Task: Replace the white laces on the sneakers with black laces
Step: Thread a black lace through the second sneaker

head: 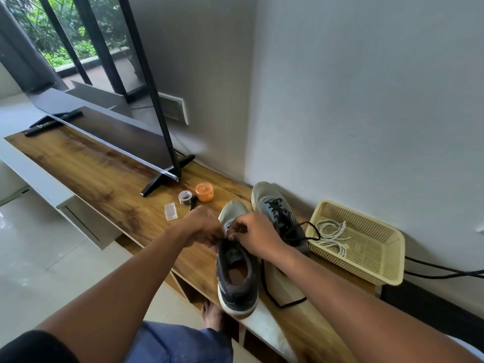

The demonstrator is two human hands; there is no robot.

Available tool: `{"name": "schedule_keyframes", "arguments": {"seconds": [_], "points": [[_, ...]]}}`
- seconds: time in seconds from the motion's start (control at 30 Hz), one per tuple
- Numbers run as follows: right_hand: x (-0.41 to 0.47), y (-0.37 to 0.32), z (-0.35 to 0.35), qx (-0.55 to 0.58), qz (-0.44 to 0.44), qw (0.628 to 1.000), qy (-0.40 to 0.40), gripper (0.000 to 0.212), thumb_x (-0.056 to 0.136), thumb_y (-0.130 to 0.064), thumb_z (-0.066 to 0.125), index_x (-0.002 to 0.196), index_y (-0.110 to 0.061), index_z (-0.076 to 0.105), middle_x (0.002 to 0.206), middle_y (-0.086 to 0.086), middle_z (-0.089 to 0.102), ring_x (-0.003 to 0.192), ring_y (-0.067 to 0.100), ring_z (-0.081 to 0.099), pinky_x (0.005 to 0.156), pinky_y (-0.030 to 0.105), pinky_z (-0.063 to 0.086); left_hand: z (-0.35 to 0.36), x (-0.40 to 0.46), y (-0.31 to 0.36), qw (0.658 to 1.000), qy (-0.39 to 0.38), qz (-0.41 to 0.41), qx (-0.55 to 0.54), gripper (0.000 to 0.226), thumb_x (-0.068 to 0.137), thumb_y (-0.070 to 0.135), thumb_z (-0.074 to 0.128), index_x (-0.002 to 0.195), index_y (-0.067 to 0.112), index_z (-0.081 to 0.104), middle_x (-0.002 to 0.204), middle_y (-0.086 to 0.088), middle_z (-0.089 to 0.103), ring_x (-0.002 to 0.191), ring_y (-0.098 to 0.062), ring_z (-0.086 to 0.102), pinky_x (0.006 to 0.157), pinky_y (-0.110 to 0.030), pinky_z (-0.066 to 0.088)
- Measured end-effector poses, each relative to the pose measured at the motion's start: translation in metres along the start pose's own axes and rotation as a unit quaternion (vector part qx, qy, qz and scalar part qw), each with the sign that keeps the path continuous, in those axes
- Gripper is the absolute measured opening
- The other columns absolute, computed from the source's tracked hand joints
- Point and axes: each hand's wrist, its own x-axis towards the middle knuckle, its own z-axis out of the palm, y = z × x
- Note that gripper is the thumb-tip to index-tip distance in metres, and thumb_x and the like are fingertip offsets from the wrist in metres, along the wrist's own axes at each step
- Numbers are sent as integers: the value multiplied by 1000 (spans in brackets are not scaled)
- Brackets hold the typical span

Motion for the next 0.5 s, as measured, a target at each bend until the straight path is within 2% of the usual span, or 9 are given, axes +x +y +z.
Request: {"name": "schedule_keyframes", "arguments": {"seconds": [0.13, 0.2, 0.27, 0.33, 0.43, 0.5], "points": [[-5, -2, 3, -93, 5, 996, -15, 6, 89, -23, 73, 91, -26, 77, 88, -5, 75, 86, 18, 70, 74, 40, 60, 2, 2, -1, 1000, 5, -21, -6, 13, 85, -8, 75, 98, -10, 74, 76, -23, 75, 64, -29, 75, 56, -35, 63], [-7, -5, 7, -144, 0, 990, 2, 11, 90, -20, 67, 93, -27, 75, 89, -3, 73, 86, 23, 70, 67, 37, 58, 3, 3, -1, 1000, 9, -28, -6, 18, 85, -9, 73, 103, -9, 73, 87, -27, 76, 71, -32, 75, 57, -35, 63], [-9, -6, 9, -150, -1, 988, 22, 13, 90, -18, 65, 94, -27, 74, 89, -2, 72, 87, 24, 70, 65, 35, 56, 3, 3, -1, 999, 1, -31, -17, 24, 84, -11, 71, 108, -8, 72, 97, -30, 75, 78, -35, 75, 59, -36, 63], [-10, -4, 10, -122, 5, 992, 30, 13, 92, -18, 66, 93, -27, 75, 90, -3, 73, 87, 22, 70, 69, 37, 59, 2, 3, -2, 999, -13, -35, -39, 24, 84, -12, 70, 108, -7, 72, 98, -30, 75, 80, -34, 75, 60, -36, 63], [-9, -2, 9, -63, 17, 997, 31, 10, 92, -18, 70, 90, -25, 77, 89, -5, 75, 89, 18, 70, 78, 40, 60, -1, 3, -7, 997, -18, -46, -62, 12, 86, -8, 71, 96, -3, 73, 75, -17, 77, 61, -22, 75, 53, -30, 60], [-7, -2, 8, -36, 24, 999, 15, 13, 90, -11, 70, 91, -21, 79, 90, -4, 77, 91, 17, 71, 84, 40, 59, -2, 3, -8, 996, -20, -54, -63, 8, 88, -6, 71, 94, -1, 73, 67, -11, 76, 55, -18, 74, 50, -27, 57]]}}
